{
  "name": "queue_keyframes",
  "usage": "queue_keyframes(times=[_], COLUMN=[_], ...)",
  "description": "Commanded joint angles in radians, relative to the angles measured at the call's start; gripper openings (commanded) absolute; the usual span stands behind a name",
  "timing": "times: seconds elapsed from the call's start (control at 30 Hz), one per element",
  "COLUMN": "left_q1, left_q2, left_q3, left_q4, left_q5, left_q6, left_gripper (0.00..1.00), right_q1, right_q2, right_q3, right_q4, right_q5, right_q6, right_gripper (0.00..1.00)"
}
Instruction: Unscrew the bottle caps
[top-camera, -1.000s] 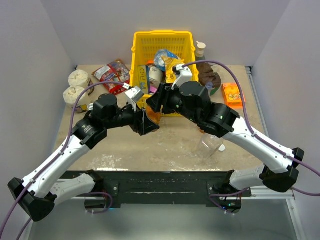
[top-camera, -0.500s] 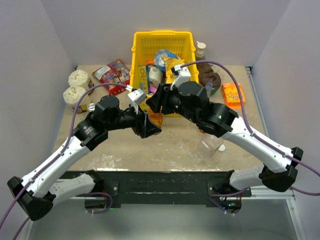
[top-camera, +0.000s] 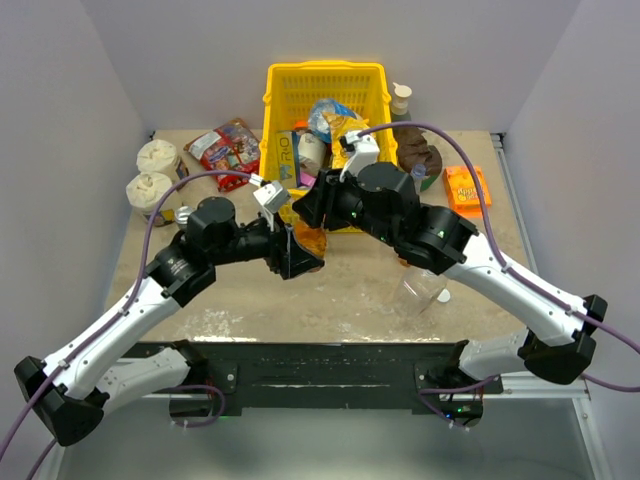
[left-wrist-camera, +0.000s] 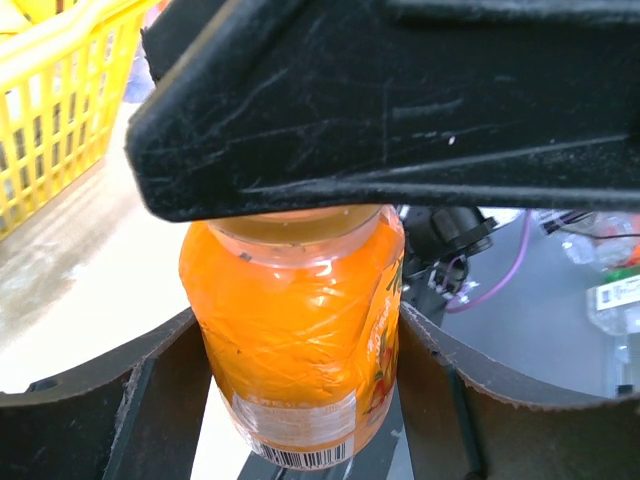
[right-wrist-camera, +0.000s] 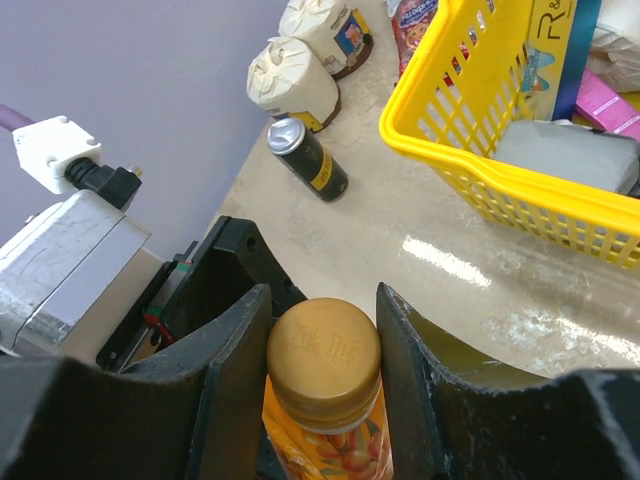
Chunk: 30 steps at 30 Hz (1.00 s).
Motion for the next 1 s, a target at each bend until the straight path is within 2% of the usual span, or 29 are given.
queue_keyframes(times=[0.0, 0.2, 0.3, 0.5, 0.63, 0.73, 0.87, 0.9, 0.97], left_q1=[-0.007, 0.013, 0.03, 0.066, 0.069, 0.07, 0.111, 0.127, 0.182], left_q2=[-0.038, -0.059, -0.064, -0.068, -0.051, -0.059, -0.1, -0.113, -0.149], left_q3=[-0.065, -0.114, -0.131, -0.152, -0.149, -0.149, -0.158, -0.166, -0.196], left_q4=[0.199, 0.293, 0.348, 0.383, 0.423, 0.415, 0.321, 0.322, 0.346], left_q5=[0.118, 0.231, 0.267, 0.31, 0.391, 0.374, 0.27, 0.264, 0.256], left_q6=[-0.065, -0.092, -0.108, -0.135, -0.155, -0.152, -0.102, -0.105, -0.132], left_gripper=[0.43, 0.42, 0.41, 0.41, 0.41, 0.4, 0.4, 0.4, 0.4], right_q1=[-0.012, -0.175, -0.231, -0.271, -0.274, -0.276, -0.28, -0.28, -0.283], right_q2=[-0.023, -0.067, -0.08, -0.094, -0.095, -0.115, -0.146, -0.165, -0.192], right_q3=[0.026, -0.024, -0.024, 0.004, 0.001, 0.002, 0.025, 0.022, 0.01], right_q4=[0.031, 0.106, 0.122, 0.12, 0.136, 0.139, 0.036, 0.018, -0.024], right_q5=[-0.107, -0.44, -0.552, -0.645, -0.686, -0.62, -0.4, -0.307, -0.219], right_q6=[-0.076, -0.118, -0.132, -0.164, -0.166, -0.161, -0.166, -0.164, -0.158], right_gripper=[0.3, 0.27, 0.25, 0.22, 0.21, 0.21, 0.2, 0.19, 0.19])
